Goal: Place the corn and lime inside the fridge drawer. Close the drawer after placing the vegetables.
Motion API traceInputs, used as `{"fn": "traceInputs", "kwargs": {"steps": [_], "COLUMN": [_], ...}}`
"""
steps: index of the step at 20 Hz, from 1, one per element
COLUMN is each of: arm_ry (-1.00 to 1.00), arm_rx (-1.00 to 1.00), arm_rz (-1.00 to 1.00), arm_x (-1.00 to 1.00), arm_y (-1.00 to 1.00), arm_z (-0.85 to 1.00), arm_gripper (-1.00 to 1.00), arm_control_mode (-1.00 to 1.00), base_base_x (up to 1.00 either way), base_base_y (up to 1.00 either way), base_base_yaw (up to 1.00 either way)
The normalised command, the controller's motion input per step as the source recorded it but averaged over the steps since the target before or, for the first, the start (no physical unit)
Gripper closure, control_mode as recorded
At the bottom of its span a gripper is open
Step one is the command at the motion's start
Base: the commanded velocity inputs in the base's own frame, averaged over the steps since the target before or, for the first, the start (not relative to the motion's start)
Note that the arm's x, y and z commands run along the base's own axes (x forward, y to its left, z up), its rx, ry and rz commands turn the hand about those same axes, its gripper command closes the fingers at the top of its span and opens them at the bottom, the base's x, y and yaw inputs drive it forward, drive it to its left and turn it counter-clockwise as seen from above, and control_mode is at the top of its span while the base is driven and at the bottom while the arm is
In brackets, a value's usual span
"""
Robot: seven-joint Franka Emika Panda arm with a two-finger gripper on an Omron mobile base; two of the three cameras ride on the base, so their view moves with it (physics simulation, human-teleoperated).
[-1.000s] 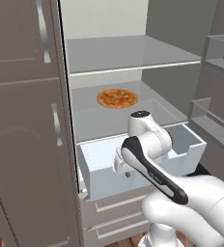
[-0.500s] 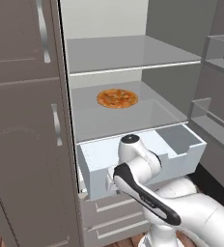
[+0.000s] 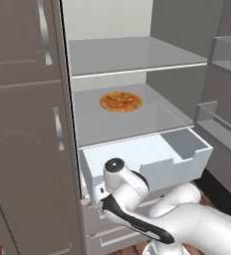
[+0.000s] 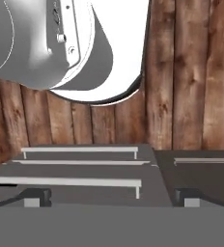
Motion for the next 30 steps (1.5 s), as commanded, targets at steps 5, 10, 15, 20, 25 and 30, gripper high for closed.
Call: {"fn": "traceInputs", "kwargs": {"steps": [5, 10, 15, 20, 25, 30], "arm_ry": [-0.16, -0.11, -0.09, -0.12, -0.16, -0.19], "arm_rx": [-0.02, -0.01, -0.03, -0.03, -0.02, -0.02], "arm_rz": [0.00, 0.00, 0.00, 0.00, 0.00, 0.00], "arm_x": [0.54, 0.57, 0.56, 0.52, 0.50, 0.44], "arm_y": [0.08, 0.02, 0.00, 0.00, 0.00, 0.00], "arm_z": [-0.22, -0.21, -0.17, -0.15, -0.17, -0.04], "arm_gripper": [-1.00, -1.00, -1.00, -1.00, -1.00, -1.00], "arm_control_mode": [-1.00, -1.00, -1.00, -1.00, -1.00, -1.00], "base_base_x": [0.00, 0.00, 0.00, 0.00, 0.00, 0.00], "base_base_y": [0.00, 0.00, 0.00, 0.00, 0.00, 0.00], "base_base_yaw": [0.00, 0.00, 0.00, 0.00, 0.00, 0.00]}}
